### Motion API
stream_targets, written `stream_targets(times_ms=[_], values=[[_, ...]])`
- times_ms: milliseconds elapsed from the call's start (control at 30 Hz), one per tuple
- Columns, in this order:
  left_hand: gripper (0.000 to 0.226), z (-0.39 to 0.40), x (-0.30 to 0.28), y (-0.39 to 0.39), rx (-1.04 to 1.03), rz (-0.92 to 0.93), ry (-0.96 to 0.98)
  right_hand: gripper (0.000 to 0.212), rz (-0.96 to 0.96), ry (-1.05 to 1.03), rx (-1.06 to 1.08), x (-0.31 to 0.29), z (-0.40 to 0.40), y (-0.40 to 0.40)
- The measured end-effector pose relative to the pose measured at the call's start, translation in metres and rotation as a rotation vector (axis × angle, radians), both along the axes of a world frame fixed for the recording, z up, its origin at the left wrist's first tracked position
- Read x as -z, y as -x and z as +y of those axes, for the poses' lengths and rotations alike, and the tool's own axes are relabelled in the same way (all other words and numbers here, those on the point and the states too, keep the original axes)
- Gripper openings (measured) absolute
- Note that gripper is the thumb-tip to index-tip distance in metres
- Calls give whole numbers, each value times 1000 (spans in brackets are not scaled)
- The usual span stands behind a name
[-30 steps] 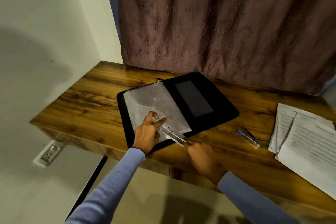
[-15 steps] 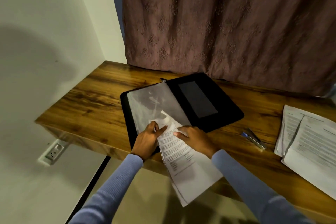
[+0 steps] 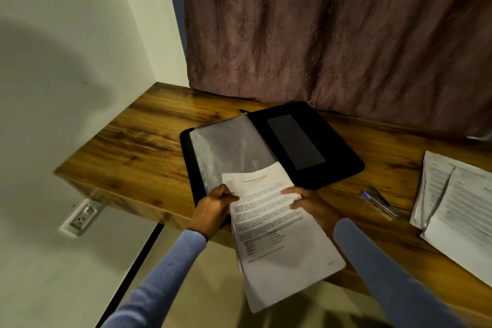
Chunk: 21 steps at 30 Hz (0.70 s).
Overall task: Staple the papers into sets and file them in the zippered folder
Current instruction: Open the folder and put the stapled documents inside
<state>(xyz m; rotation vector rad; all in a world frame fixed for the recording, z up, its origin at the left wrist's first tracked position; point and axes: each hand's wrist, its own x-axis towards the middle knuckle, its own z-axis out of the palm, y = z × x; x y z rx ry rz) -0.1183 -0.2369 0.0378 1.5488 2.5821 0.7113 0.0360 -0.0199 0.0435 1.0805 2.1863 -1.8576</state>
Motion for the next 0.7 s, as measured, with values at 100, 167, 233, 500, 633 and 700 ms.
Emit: stream_targets(times_ms=[100, 167, 233, 500, 633, 700], values=[[8, -11, 7, 5, -54, -60, -62, 11, 32, 164, 284, 7, -6, -5], [9, -15, 14, 7, -96, -125, -102, 13, 53, 248, 407, 17, -6, -9], [11, -19, 19, 4, -159, -238, -148, 22, 1, 152, 419, 20, -6, -12], [32, -22, 20, 14, -432, -665, -393, 8, 87, 131, 423, 6, -11, 5], [29, -18, 18, 18, -427, -693, -424, 33, -107, 145, 153, 0, -8, -30], [26, -18, 17, 18, -416, -701, -430, 40, -188, 149, 109, 0, -10, -51]])
